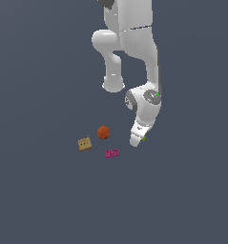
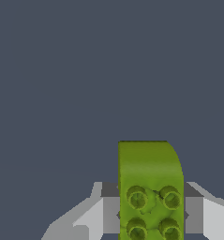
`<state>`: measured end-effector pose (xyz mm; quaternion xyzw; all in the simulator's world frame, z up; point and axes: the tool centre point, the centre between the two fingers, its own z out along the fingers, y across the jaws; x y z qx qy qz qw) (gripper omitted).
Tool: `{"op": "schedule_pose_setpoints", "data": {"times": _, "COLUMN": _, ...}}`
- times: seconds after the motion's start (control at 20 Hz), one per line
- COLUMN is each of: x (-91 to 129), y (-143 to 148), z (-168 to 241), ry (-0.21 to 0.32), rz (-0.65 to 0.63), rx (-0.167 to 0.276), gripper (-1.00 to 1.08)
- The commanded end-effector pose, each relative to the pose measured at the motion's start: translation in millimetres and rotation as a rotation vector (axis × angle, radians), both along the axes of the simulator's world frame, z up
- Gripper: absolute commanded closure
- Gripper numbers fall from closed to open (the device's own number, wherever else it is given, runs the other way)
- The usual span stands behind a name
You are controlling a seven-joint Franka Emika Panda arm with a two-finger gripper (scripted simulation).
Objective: Pick up a designated object from a clutter of objects.
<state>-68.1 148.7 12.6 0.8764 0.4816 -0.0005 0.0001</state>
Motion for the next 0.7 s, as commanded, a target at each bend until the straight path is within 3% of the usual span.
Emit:
{"op": "schedule_pose_setpoints", "data": {"times": 0.0, "x": 0.2, "y": 0.1, "z": -0.4, "ry": -0.001, "rz": 0.000, "rx": 0.000, "gripper": 1.08}}
{"op": "schedule_pose_setpoints", "data": {"times": 0.65, "x": -0.3, "y": -3.5, "z": 5.0, "ry": -0.001, "rz": 0.000, "rx": 0.000, "gripper": 1.08}}
